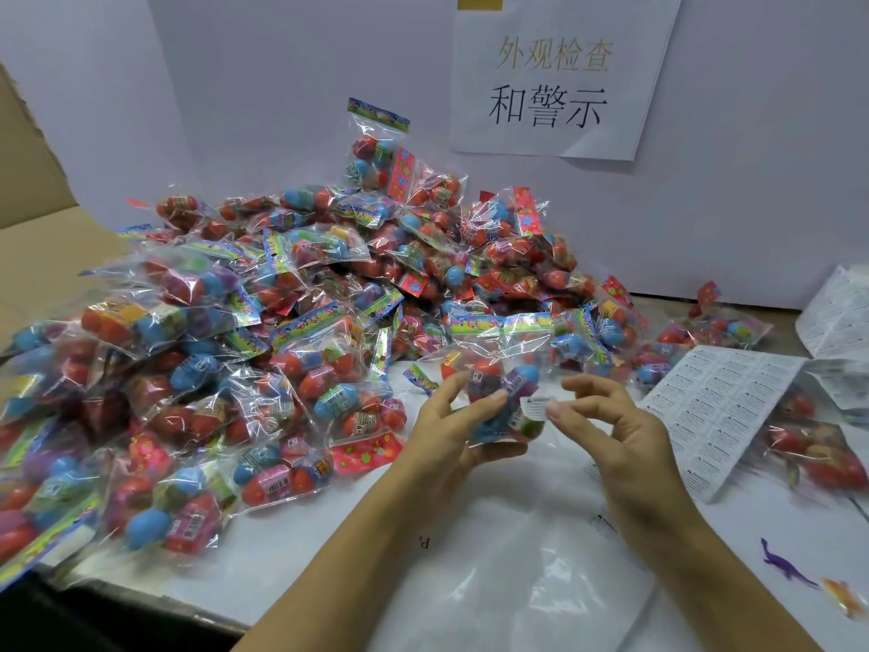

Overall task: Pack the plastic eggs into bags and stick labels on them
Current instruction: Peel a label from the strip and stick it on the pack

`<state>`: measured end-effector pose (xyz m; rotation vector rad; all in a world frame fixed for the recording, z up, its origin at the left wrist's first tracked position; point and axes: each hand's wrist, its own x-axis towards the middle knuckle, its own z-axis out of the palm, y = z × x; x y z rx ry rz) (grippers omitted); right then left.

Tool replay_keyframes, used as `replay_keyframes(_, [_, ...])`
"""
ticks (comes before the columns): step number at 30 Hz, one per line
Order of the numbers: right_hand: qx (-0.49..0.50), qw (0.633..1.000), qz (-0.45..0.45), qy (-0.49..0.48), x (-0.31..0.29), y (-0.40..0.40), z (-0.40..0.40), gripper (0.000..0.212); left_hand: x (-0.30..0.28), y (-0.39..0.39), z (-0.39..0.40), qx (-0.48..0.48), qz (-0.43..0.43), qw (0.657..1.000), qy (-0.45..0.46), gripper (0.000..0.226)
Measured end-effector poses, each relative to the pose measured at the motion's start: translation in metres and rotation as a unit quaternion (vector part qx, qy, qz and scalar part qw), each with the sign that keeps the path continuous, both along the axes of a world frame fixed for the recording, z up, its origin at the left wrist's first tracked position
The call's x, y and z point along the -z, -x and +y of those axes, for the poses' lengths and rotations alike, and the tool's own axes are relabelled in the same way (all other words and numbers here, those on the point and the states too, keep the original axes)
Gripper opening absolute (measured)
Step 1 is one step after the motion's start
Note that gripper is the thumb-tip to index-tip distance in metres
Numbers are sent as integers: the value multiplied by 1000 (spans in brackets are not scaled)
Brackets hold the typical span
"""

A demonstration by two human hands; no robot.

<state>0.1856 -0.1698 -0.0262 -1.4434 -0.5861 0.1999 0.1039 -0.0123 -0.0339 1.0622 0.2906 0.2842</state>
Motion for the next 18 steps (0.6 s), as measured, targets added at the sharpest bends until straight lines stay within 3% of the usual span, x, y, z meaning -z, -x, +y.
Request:
replay_keyframes(6, [3,1000,-5,17,4,3,3,21,1,0,2,15,-14,1000,-6,40])
replay_keyframes(18, [31,999,-28,33,9,2,4,5,5,1,-1,22,-34,999,-19,58])
